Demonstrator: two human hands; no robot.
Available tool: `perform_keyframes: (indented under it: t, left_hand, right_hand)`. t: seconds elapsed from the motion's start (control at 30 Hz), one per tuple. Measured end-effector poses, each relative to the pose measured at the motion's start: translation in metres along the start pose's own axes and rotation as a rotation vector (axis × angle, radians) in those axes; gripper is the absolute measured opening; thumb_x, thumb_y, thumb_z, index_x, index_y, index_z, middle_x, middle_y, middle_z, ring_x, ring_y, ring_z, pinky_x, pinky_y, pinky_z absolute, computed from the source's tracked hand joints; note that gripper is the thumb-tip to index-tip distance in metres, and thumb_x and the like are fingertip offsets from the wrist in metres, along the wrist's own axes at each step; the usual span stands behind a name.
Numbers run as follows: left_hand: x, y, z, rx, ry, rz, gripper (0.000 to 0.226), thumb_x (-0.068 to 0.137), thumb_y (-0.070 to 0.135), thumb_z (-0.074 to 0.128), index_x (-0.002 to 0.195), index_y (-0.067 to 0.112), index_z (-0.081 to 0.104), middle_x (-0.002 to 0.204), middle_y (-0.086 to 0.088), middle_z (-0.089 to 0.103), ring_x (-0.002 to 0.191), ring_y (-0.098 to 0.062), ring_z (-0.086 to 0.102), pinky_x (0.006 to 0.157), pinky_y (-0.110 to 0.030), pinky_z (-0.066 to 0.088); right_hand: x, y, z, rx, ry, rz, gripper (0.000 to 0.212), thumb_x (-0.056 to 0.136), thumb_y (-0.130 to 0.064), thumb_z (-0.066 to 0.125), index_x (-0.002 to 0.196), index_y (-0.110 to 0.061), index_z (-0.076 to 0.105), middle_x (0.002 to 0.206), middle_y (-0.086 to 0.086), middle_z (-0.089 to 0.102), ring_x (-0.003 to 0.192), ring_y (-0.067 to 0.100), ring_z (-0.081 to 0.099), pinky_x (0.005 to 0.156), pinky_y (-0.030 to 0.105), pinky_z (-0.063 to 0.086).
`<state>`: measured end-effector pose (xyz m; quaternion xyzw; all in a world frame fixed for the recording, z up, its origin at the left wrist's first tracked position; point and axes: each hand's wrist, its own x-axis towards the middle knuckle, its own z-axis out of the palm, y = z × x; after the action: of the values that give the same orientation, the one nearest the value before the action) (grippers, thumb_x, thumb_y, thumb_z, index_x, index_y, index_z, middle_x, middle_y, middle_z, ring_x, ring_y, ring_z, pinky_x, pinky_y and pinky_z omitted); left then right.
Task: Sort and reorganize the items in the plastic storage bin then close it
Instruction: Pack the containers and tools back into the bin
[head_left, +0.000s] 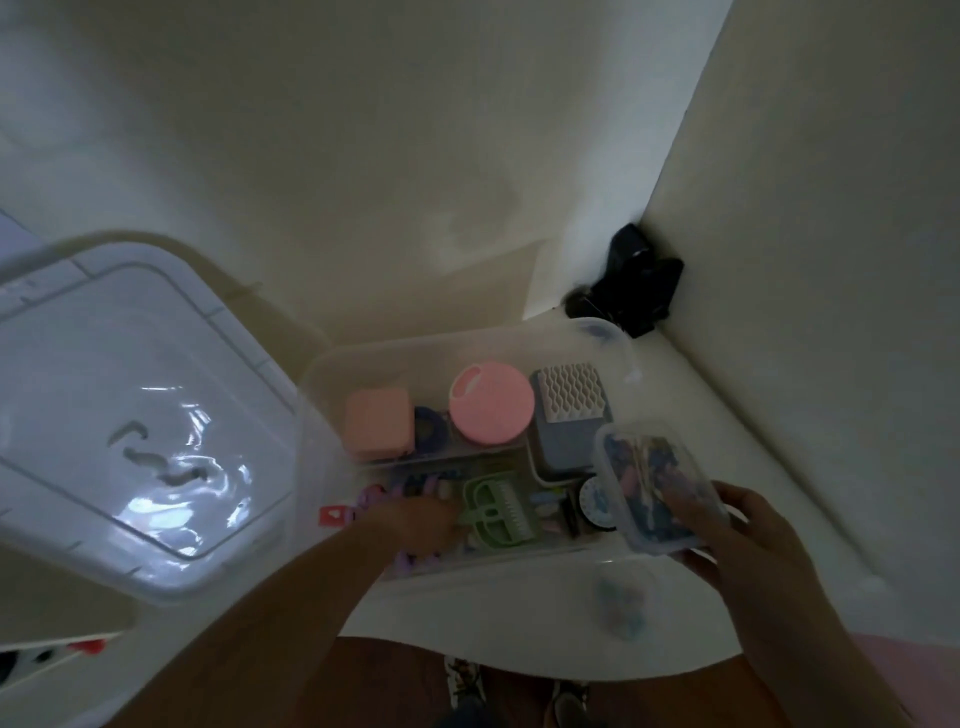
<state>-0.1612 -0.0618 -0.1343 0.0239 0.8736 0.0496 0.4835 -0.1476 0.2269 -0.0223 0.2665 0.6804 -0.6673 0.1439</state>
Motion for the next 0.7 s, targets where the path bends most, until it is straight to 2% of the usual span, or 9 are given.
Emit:
perform_keyframes:
  t: [0.1,0.2,0.27,0.33,0.47,0.53,0.57,0.63,0.7]
  left_hand:
    - [0.018,0.002,0.015,0.073,0.100,-0.053,0.050,0.109,0.020,0.025,0.156,0.006,0.019,0.150,-0.025,0.043,0.140,-0.042,0.037,0.108,-0.054,0.034]
    - [0.033,-0.003,0.023,0.213,0.216,-0.035,0.048,0.105,0.009,0.028,0.152,0.003,0.026,0.137,-0.025,0.055,0.131,-0.045,0.047,0.101,-0.055,0.043]
    - [0.038,-0.003,0.022,0.305,0.257,-0.018,0.046,0.105,0.014,0.033,0.149,0.004,0.033,0.136,-0.022,0.055,0.130,-0.041,0.047,0.098,-0.050,0.046]
    - [0.040,-0.001,0.017,0.323,0.309,0.007,0.048,0.103,0.029,0.041,0.145,0.005,0.039,0.136,-0.019,0.054,0.128,-0.037,0.051,0.094,-0.044,0.049]
    - [0.019,0.000,0.006,0.174,0.499,0.056,0.044,0.097,0.038,0.047,0.127,0.006,0.050,0.123,-0.015,0.060,0.112,-0.033,0.063,0.089,-0.040,0.052]
    - [0.001,0.008,0.003,-0.177,0.633,0.156,0.031,0.099,0.042,0.047,0.103,0.014,0.058,0.100,-0.005,0.064,0.099,-0.028,0.064,0.081,-0.037,0.049]
    - [-0.012,0.018,-0.001,-0.503,0.640,0.201,0.030,0.099,0.043,0.051,0.094,0.015,0.060,0.088,0.000,0.063,0.092,-0.024,0.064,0.079,-0.036,0.048]
    - [-0.034,0.042,-0.010,-1.304,0.442,0.249,0.033,0.096,0.043,0.060,0.097,0.011,0.068,0.084,-0.001,0.067,0.083,-0.021,0.066,0.077,-0.034,0.053]
    - [-0.041,0.056,-0.013,-1.747,0.220,0.219,0.033,0.097,0.038,0.062,0.107,0.008,0.071,0.089,-0.008,0.073,0.082,-0.024,0.070,0.075,-0.037,0.058]
  right_hand:
    - [0.000,0.002,0.002,0.000,0.010,0.003,0.033,0.082,-0.025,0.075,0.107,-0.010,0.059,0.101,0.011,0.070,0.090,0.024,0.071,0.073,0.034,0.057]
    - [0.001,0.005,0.006,-0.013,0.002,0.018,0.033,0.083,-0.024,0.074,0.107,-0.009,0.058,0.101,0.011,0.069,0.090,0.025,0.070,0.076,0.037,0.058]
    - [0.002,0.008,0.008,-0.023,0.000,0.023,0.033,0.083,-0.023,0.075,0.107,-0.009,0.059,0.102,0.012,0.069,0.089,0.025,0.071,0.075,0.037,0.058]
    - [0.003,0.010,0.009,-0.034,-0.004,0.026,0.033,0.083,-0.023,0.075,0.107,-0.009,0.059,0.101,0.011,0.069,0.089,0.024,0.071,0.073,0.035,0.058]
    - [0.007,0.011,0.012,-0.016,-0.017,0.031,0.033,0.083,-0.022,0.075,0.107,-0.008,0.058,0.103,0.013,0.068,0.091,0.026,0.070,0.075,0.038,0.058]
    - [0.009,0.013,0.016,0.002,-0.022,0.035,0.033,0.083,-0.022,0.075,0.109,-0.008,0.058,0.104,0.013,0.067,0.092,0.027,0.070,0.076,0.039,0.058]
    - [0.010,0.014,0.020,-0.006,-0.037,0.034,0.033,0.084,-0.022,0.075,0.109,-0.009,0.058,0.104,0.013,0.068,0.092,0.027,0.070,0.076,0.039,0.058]
    - [0.011,0.014,0.033,-0.053,-0.115,0.022,0.033,0.084,-0.021,0.075,0.111,-0.010,0.061,0.103,0.012,0.070,0.091,0.027,0.071,0.078,0.042,0.060]
    - [0.014,0.017,0.047,-0.148,-0.195,-0.026,0.030,0.083,-0.020,0.076,0.108,-0.010,0.064,0.100,0.011,0.072,0.089,0.027,0.071,0.080,0.047,0.060]
